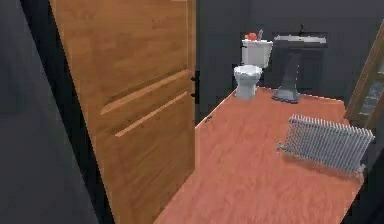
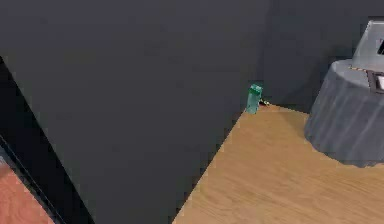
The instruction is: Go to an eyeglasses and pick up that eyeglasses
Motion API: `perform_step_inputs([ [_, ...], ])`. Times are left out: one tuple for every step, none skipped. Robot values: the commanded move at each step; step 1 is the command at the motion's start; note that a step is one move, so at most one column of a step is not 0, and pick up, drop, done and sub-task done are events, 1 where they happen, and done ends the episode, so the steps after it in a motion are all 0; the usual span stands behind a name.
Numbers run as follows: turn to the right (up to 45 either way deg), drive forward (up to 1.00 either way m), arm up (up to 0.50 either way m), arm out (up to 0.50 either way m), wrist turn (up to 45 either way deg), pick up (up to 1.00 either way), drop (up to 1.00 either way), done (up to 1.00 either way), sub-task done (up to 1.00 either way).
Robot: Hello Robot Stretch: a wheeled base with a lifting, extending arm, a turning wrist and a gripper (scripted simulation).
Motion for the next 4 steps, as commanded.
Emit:
perform_step_inputs([
  [-24.0,0.00,0.00,0.00,0.0,0.00,0.00,0.00,0.00],
  [0.0,0.50,0.00,0.00,0.0,0.00,0.00,0.00,0.00],
  [45.0,0.00,0.00,0.00,0.0,0.00,0.00,0.00,0.00],
  [3.0,0.00,0.00,0.00,0.0,0.00,0.00,0.00,0.00],
])
